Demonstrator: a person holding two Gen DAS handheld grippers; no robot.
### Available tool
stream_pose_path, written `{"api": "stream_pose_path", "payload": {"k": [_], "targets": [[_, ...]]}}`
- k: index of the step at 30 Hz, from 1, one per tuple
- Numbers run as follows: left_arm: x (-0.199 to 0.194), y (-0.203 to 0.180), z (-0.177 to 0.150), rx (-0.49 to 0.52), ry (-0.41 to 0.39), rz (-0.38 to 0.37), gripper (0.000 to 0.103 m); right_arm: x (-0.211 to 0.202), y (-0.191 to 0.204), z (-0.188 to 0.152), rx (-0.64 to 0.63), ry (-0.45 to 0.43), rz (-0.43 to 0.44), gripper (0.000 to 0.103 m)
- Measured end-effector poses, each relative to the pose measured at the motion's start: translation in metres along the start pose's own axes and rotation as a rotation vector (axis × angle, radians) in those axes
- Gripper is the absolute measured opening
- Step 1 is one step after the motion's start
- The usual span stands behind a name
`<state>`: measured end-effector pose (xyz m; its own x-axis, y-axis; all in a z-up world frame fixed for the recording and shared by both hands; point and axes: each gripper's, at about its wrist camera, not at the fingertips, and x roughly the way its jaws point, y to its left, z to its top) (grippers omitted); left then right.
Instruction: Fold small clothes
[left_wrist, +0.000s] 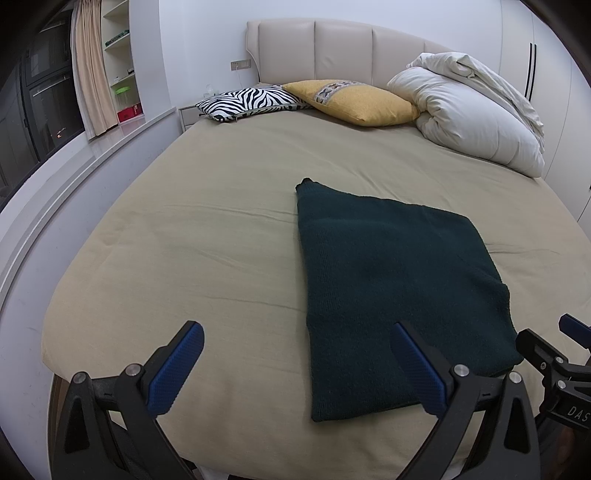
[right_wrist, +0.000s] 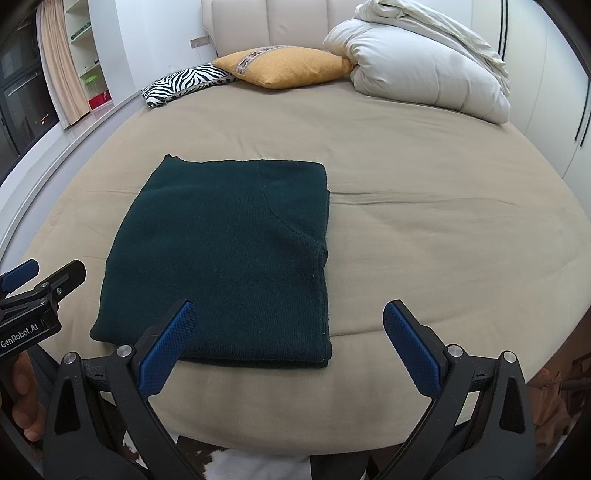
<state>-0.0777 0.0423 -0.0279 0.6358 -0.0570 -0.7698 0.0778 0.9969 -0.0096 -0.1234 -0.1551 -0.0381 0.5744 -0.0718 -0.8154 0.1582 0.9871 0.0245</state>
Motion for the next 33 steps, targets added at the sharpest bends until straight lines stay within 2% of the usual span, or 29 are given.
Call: {"api": "stream_pose_path", "payload": {"k": [33], "targets": [[0.0010,0.0011,0.0011,0.003,0.002,-0.001,0.103,0.0000,0.0021,-0.0031,0.004,0.000,-0.002,0.103]]}}
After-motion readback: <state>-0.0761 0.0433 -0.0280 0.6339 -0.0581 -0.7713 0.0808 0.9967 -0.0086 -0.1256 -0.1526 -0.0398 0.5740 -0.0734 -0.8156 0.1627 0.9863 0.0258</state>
